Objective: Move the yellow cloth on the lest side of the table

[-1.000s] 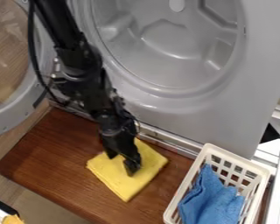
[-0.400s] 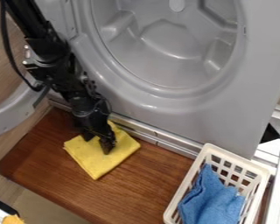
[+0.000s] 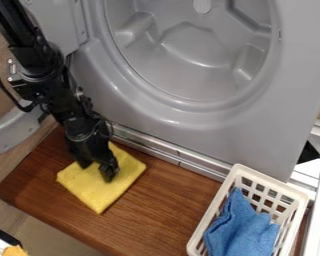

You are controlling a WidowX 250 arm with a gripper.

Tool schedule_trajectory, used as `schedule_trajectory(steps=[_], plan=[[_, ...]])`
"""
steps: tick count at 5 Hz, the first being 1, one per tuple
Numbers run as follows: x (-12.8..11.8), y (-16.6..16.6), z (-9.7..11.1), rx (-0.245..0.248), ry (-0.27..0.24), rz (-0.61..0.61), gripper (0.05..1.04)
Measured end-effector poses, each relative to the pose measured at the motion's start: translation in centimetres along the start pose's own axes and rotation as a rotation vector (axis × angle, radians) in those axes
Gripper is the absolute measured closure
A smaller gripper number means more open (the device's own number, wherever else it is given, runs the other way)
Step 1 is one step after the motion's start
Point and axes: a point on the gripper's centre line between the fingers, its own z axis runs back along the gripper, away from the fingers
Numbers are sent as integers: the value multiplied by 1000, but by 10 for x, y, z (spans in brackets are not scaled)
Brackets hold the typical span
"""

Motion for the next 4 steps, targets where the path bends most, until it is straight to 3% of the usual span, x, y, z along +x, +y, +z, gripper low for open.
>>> schedule_trajectory(steps=[2,4], plan=[[8,-17,20,-32,-58,-56,83],[0,-17,72,-50,-187,-68,83]])
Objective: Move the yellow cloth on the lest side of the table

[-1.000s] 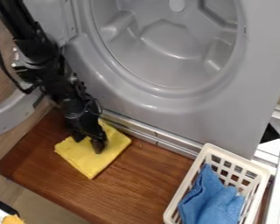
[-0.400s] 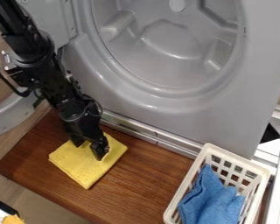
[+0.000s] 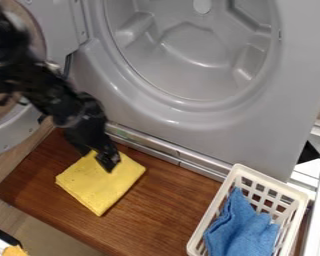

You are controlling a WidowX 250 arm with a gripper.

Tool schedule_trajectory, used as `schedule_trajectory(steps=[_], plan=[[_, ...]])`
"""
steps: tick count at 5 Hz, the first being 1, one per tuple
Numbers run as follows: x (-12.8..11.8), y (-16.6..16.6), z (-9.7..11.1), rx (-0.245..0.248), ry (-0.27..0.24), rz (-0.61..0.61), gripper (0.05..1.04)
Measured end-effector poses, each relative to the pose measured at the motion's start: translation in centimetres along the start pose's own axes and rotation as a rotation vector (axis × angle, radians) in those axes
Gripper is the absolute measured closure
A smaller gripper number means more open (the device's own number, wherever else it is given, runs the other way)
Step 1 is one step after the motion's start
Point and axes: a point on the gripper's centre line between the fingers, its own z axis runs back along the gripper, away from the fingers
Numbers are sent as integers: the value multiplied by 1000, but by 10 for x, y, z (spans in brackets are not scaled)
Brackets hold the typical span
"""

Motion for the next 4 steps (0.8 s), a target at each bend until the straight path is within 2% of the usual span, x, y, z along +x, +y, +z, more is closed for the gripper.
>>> schedule_trajectory(steps=[4], plan=[[0,-1,0,-4,0,-6,83]])
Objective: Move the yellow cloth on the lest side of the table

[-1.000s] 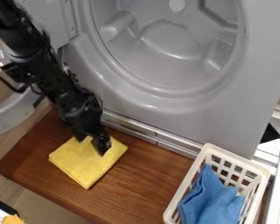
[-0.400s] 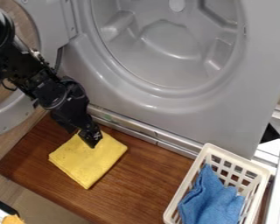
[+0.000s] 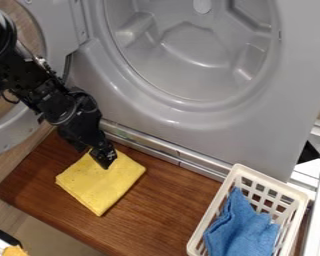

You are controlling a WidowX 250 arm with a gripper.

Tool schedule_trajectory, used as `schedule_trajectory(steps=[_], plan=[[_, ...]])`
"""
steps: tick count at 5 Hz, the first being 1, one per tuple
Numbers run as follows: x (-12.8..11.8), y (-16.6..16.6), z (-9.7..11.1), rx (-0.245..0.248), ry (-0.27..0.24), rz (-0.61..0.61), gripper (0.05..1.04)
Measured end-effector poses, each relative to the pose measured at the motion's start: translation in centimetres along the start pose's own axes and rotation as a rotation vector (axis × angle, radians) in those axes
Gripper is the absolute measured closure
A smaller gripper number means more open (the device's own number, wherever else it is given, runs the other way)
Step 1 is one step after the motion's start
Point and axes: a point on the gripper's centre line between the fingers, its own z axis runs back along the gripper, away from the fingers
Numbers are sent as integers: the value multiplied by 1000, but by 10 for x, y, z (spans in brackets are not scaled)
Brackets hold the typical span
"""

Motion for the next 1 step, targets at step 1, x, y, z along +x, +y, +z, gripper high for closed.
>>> schedule_trajectory(steps=[1], plan=[[0,0,0,0,1,-1,83]])
